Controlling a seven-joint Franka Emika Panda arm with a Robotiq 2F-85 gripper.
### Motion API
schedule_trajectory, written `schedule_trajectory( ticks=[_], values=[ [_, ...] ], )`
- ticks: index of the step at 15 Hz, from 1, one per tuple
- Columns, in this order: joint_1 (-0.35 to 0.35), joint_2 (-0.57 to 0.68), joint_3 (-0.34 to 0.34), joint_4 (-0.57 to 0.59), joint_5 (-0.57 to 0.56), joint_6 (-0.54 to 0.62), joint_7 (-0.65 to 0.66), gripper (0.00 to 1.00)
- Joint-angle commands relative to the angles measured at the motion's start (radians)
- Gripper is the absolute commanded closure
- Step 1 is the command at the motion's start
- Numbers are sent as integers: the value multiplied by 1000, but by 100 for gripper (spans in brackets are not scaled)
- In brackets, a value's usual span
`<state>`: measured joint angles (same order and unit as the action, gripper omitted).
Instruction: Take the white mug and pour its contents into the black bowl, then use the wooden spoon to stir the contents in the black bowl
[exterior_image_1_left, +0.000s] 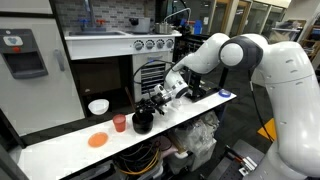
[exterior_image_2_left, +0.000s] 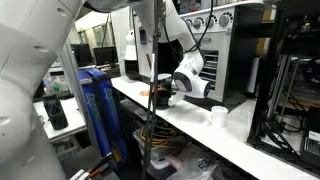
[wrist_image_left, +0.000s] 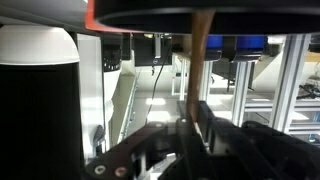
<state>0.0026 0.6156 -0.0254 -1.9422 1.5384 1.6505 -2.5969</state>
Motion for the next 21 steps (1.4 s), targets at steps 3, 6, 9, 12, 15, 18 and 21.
schedule_trajectory(
  ticks=[3, 6, 9, 12, 15, 18, 21],
  values=[
    [-19, -91, -24, -127, -43, -23, -5, 97],
    [-21, -108, -39, -134, -70, -8, -5, 97],
    [-20, -119, -52, -101, -69, 17, -5, 97],
    [-21, -134, -53, -74, -59, 19, 0, 97],
    [-17, -133, -42, -45, -40, 22, 0, 97],
    [-12, -123, -29, -31, -25, 18, -1, 97],
    [-9, -117, -18, -30, -22, 14, -1, 97]
  ],
)
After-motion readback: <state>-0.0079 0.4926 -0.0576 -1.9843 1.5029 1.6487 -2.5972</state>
